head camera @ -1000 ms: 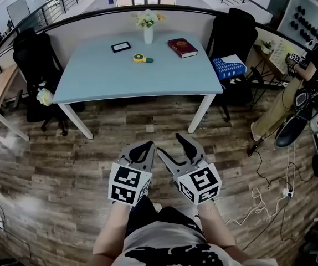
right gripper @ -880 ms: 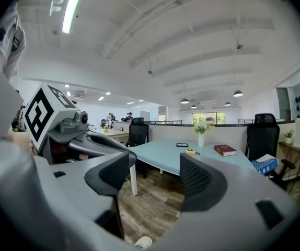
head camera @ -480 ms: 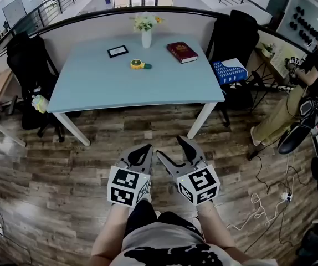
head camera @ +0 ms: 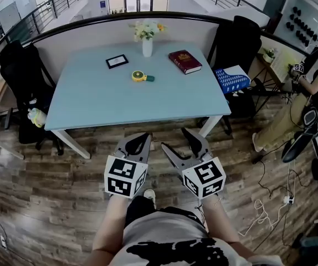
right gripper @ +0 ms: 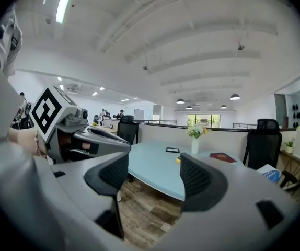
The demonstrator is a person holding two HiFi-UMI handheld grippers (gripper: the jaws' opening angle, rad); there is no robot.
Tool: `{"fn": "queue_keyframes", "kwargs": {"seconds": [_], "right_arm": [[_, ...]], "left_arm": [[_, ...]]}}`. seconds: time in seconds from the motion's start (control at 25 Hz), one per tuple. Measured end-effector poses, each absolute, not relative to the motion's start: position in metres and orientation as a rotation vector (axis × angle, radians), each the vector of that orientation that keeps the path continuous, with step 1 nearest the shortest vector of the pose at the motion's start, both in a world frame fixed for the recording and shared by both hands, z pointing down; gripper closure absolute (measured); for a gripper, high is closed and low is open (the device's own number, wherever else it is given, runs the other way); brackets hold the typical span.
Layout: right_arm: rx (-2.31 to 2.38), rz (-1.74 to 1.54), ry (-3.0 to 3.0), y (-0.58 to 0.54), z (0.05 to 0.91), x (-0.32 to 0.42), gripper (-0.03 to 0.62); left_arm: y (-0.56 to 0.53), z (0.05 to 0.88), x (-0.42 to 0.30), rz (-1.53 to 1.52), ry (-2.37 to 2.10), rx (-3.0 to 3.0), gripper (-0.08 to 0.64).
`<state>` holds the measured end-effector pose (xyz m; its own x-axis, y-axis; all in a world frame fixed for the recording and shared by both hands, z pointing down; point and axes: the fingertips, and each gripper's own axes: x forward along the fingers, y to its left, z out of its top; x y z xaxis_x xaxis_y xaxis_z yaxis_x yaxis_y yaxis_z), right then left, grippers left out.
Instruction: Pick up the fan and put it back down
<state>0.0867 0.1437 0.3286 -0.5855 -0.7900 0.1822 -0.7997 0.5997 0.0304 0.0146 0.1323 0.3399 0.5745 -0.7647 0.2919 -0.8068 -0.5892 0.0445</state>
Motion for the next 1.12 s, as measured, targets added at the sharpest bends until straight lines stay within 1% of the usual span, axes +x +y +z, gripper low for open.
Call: {"fn": "queue_keyframes", "kwargs": {"seconds": [0.36, 0.6, 1.12], "right_arm": [[1.349, 0.044, -2.697, 0.067, 0.309, 0.051, 0.295], [1.310, 0.077, -2.684, 0.049, 0.323, 0.033, 0.296], [1.264, 0.133, -2.701, -0.013, 0.339, 0.021, 0.299]], "left_arm": [[0.053, 0.315, -0.016, 0.323, -1.369, 2.682, 0.549], [0.040, 0.338, -0.022, 0.338, -1.324, 2.643, 0.549], [-0.004, 0.371, -0.035, 0.362, -1.318, 2.563, 0.549]]}}
